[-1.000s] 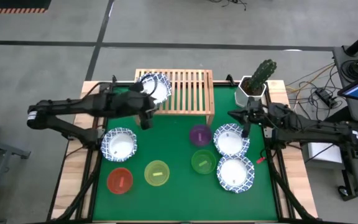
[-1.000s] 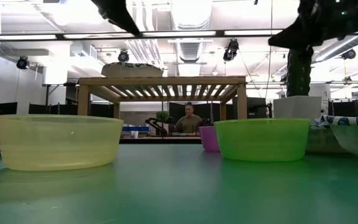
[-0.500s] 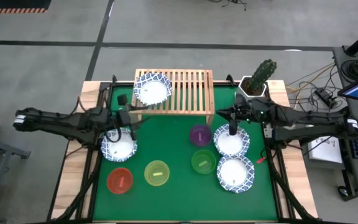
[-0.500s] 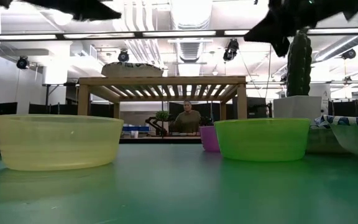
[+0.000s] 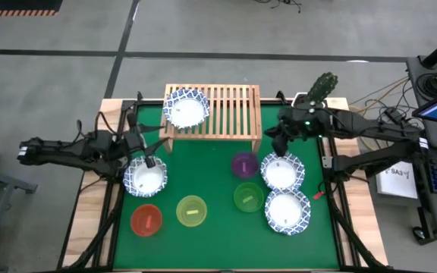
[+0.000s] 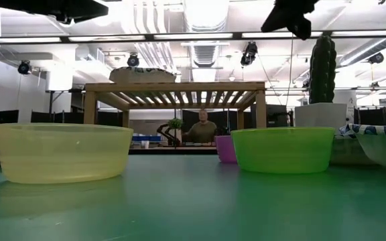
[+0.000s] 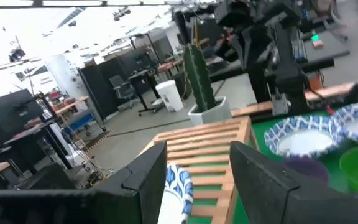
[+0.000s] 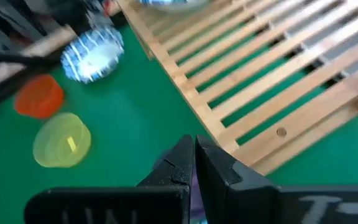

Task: Place and stack bowls onto a shelf
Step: Put the green bowl on the shelf

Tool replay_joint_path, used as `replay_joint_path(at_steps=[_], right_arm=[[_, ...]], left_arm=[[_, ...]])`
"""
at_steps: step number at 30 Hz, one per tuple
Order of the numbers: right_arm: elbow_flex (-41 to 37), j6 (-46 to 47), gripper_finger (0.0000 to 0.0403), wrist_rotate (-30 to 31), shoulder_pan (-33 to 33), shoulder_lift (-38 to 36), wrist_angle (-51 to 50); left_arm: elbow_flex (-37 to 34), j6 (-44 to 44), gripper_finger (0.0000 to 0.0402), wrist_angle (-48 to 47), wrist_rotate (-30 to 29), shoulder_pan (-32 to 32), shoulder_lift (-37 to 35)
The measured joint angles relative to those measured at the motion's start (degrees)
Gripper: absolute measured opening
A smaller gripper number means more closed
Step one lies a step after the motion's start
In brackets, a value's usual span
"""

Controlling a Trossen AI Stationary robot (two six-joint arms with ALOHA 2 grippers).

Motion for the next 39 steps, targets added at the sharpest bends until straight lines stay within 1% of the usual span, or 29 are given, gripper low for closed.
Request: replay_joint_path(at_steps=[3, 8, 13, 16, 20, 28, 31, 35, 39], right_arm=[[5.0, 2.75, 0.0009, 0.04, 0.12, 3.98, -6.77], [12.96, 9.79, 0.0009, -0.81, 0.21, 9.14, -16.3], [19.0, 14.66, 0.0009, -8.88, 0.21, 13.2, -20.94], [21.49, 16.83, 0.0009, -13.15, 0.21, 15.04, -21.92], [22.51, 21.26, 0.0009, -15.19, 0.45, 16.83, -22.71], [22.47, 28.28, 0.0009, -19.86, 4.26, 21.84, -25.75], [22.47, 28.83, 0.0009, -20.8, 6.92, 23.92, -25.64], [22.47, 29.11, 0.0009, -20.94, 11.42, 27.34, -25.44], [22.45, 28.95, 0.0009, -20.29, 16.19, 30.4, -24.95]], left_arm=[[0.73, 1.06, 0.0159, -2.75, -0.02, 0.02, -0.7], [0.77, 3.41, 0.0159, -3.48, -1.5, 0.04, -1.2], [0.77, 3.82, 0.0159, -4.43, -1.49, 0.0, -1.44], [0.74, 3.91, 0.0159, -4.54, -1.49, 0.0, -1.18], [0.72, 3.89, 0.0159, -4.51, -1.47, 0.0, -1.12], [0.61, 0.45, 0.0159, -4.4, -1.34, 0.0, -1.07], [0.61, -1.37, 0.0159, -4.38, -0.84, 0.0, -1.07], [0.59, -3.49, 0.0159, -4.62, 1.88, 0.0, -1.18], [0.57, -5.52, 0.0159, -6.07, 2.24, -0.02, -1.17]])
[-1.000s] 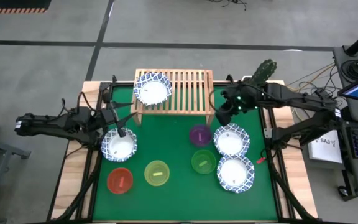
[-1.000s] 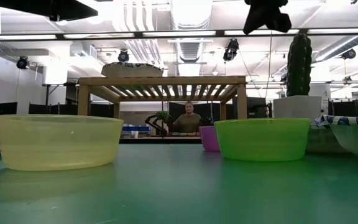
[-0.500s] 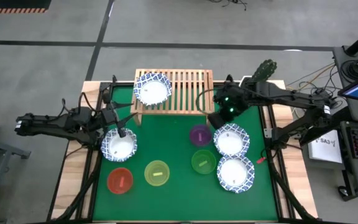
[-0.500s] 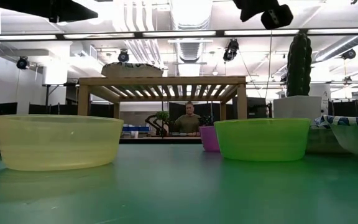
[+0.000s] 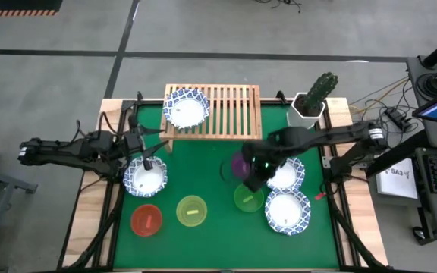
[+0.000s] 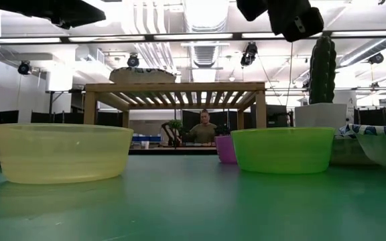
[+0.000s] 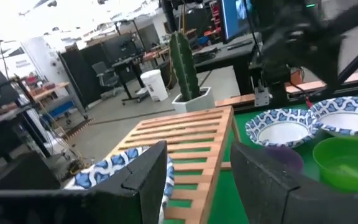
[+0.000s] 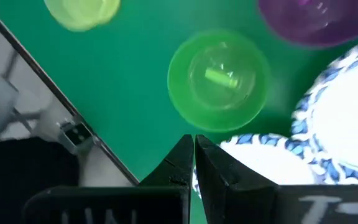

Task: Place and stack bowls onto a shelf
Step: Put the green bowl on the shelf

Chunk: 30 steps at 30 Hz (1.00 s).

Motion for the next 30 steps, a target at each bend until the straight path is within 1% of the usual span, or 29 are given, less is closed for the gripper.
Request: replay_joint_path(at_steps=[4, 7, 10, 14, 17, 24, 27, 30], right_arm=[[0.0, 1.8, 0.0009, 3.12, 4.19, 3.1, 0.91], [0.0, 0.32, 0.0009, 5.77, 6.11, 5.47, 3.25], [0.0, -1.75, 0.0009, 5.28, 7.31, 7.78, 5.8], [0.0, -4.54, 0.0009, 5.44, 7.99, 9.92, 7.88], [0.0, -6.01, 0.0014, 5.58, 8.37, 11.21, 7.66], [-0.04, -5.54, 0.0061, 5.54, 8.65, 11.15, 7.81], [-0.04, -3.68, 0.0083, 8.53, 8.65, 11.15, 7.9], [-0.04, -1.72, 0.0104, 8.95, 8.81, 11.19, 8.06]], left_arm=[[0.0, -2.02, 0.0159, -0.27, 1.47, 0.02, 0.05], [0.0, -3.62, 0.0159, -0.12, 4.13, 0.0, 0.05], [0.0, -4.18, 0.0159, 0.24, 5.84, 0.0, -0.03], [0.09, -4.67, 0.0159, 0.36, 5.84, 0.0, -0.02], [0.26, -4.73, 0.0159, 0.42, 5.84, 0.0, -0.01], [0.26, -4.73, 0.0159, 0.38, 5.81, 0.0, 0.05], [0.26, -4.73, 0.0159, 0.38, 5.81, 0.0, 0.05], [0.26, -4.73, 0.0159, 0.38, 5.81, 0.0, -0.01]])
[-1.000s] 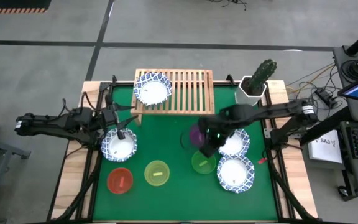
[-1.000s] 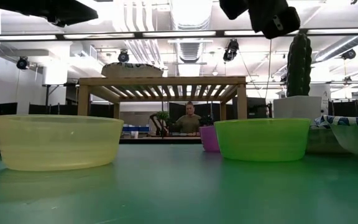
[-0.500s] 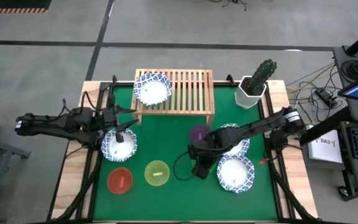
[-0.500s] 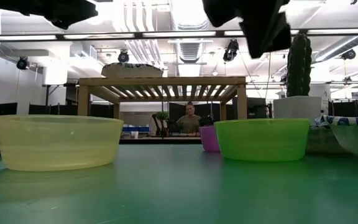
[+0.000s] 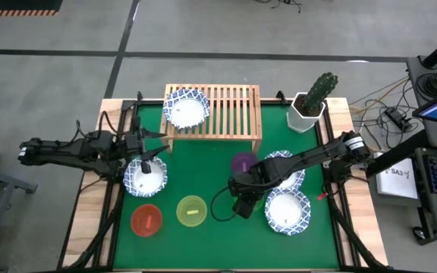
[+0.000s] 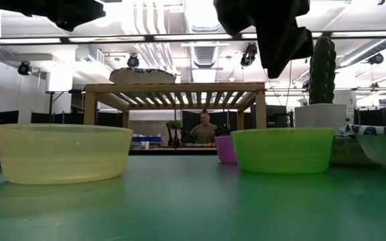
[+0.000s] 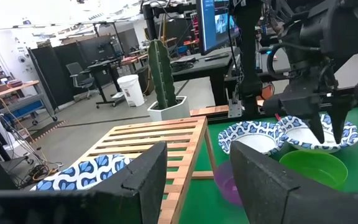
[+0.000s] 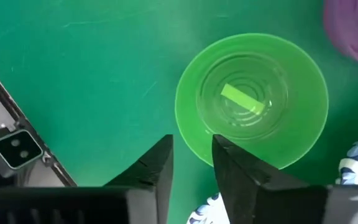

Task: Place and stack bowls onto a shelf
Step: Put the green bowl on the shelf

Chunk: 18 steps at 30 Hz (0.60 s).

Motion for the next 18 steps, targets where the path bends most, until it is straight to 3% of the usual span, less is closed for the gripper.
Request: replay_joint_path(at_steps=[8, 18], right_arm=[[0.0, -1.16, 0.0152, 0.91, 0.0, -0.04, 1.1], [-0.73, -2.78, 0.0155, 1.19, 2.39, 0.02, 4.76]], left_arm=[[0.0, 0.02, 0.0159, 0.0, 0.0, 0.0, 0.04], [0.0, 0.4, 0.0159, 0.0, 0.0, 0.0, 0.07]])
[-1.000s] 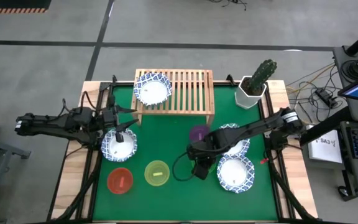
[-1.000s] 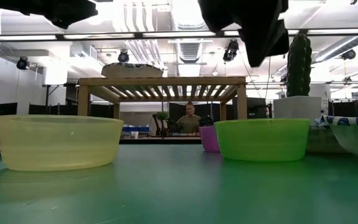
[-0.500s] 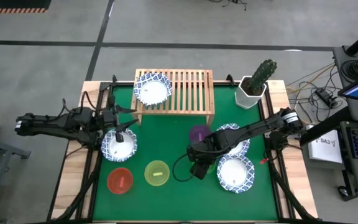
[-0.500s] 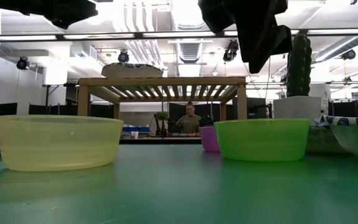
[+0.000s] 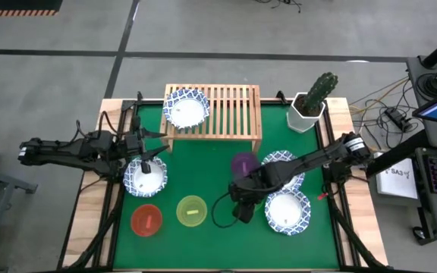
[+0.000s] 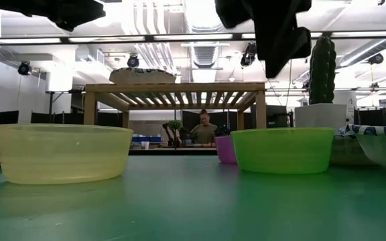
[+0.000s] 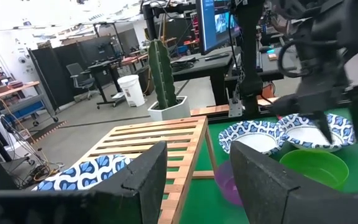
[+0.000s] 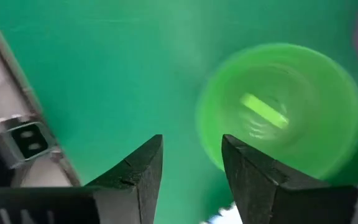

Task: Place and stack bowls onto a shelf
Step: Put the green bowl on the shelf

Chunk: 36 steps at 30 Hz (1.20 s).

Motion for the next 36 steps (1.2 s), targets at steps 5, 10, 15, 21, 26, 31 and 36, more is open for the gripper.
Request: replay_joint_path(at_steps=[5, 10, 15, 21, 26, 31, 36], right_arm=[[-0.33, -1.01, 0.0155, 4.63, 2.15, 0.02, 3.1], [-2.42, -5.05, 0.0155, 10.25, 3.36, 0.02, 5.38], [-7.08, -7.3, 0.0155, 10.27, 3.38, 0.07, 10.05], [-11.68, -6.74, 0.0155, 9.38, 4.19, 0.09, 13.79], [-15.1, -5.75, 0.0155, 8.71, 4.66, 0.9, 19.72], [-14.81, -6.3, 0.0152, 8.73, 4.56, 4.69, 19.68], [-14.05, -6.6, 0.0122, 8.52, 4.59, 5.81, 19.82]], left_arm=[[0.0, 0.01, 0.0159, 0.0, 0.0, 0.0, 0.0], [0.0, 0.04, 0.0159, 0.0, 0.0, 0.0, 0.04], [0.0, 0.04, 0.0159, 0.0, 0.0, 0.02, 0.04], [0.0, 0.08, 0.0159, 0.0, 0.0, 0.01, 0.04], [0.0, 0.21, 0.0159, 0.0, 0.0, 0.02, 0.04], [0.0, 0.23, 0.0159, -0.09, -0.02, 0.0, 0.07], [-0.02, 0.27, 0.0159, -0.2, 0.0, 0.02, 0.07]])
